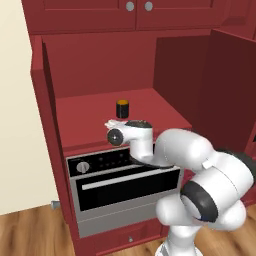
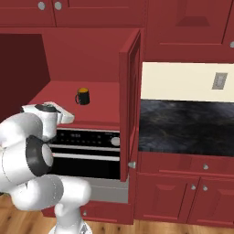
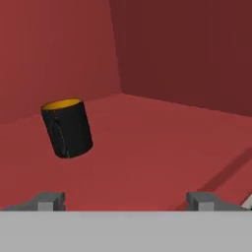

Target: Move the mug from next to the sink to the open cabinet. Then, move the bowl with the potato to the fridge to clear the area for faucet cleaning.

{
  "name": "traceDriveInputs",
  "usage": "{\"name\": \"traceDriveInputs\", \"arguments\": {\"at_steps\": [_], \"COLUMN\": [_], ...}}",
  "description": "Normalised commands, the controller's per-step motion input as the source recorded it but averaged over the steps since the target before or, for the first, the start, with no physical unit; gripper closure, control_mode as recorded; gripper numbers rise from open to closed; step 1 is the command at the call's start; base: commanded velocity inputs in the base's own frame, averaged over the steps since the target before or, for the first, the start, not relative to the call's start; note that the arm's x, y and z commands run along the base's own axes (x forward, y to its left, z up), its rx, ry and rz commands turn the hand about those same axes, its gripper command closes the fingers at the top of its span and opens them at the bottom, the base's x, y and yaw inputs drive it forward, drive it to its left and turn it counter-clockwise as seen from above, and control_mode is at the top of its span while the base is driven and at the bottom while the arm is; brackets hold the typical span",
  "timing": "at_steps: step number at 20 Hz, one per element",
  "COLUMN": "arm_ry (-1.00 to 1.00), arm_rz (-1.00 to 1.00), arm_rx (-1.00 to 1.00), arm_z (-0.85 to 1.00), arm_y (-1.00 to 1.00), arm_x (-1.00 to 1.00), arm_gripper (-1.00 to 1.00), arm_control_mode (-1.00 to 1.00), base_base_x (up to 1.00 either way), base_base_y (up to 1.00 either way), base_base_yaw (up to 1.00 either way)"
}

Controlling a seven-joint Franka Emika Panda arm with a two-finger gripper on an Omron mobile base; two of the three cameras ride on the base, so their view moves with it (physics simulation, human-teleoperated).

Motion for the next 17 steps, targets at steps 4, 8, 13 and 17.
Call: {"name": "traceDriveInputs", "arguments": {"at_steps": [4, 8, 13, 17], "arm_ry": [-0.48, -0.52, -0.5, -0.5], "arm_rz": [-0.16, -0.19, -0.17, -0.17], "arm_rx": [0.02, 0.01, 0.0, 0.0], "arm_z": [0.74, 1.0, 1.0, 1.0], "arm_y": [-0.17, -0.06, 0.0, 0.0], "arm_x": [-1.0, -1.0, -1.0, -1.0], "arm_gripper": [-1.0, -1.0, -1.0, -1.0], "arm_control_mode": [-1.0, -1.0, -1.0, -1.0], "base_base_x": [0.0, 0.0, 0.0, 0.0], "base_base_y": [0.0, 0.0, 0.0, 0.0], "base_base_yaw": [0.0, 0.0, 0.0, 0.0]}}
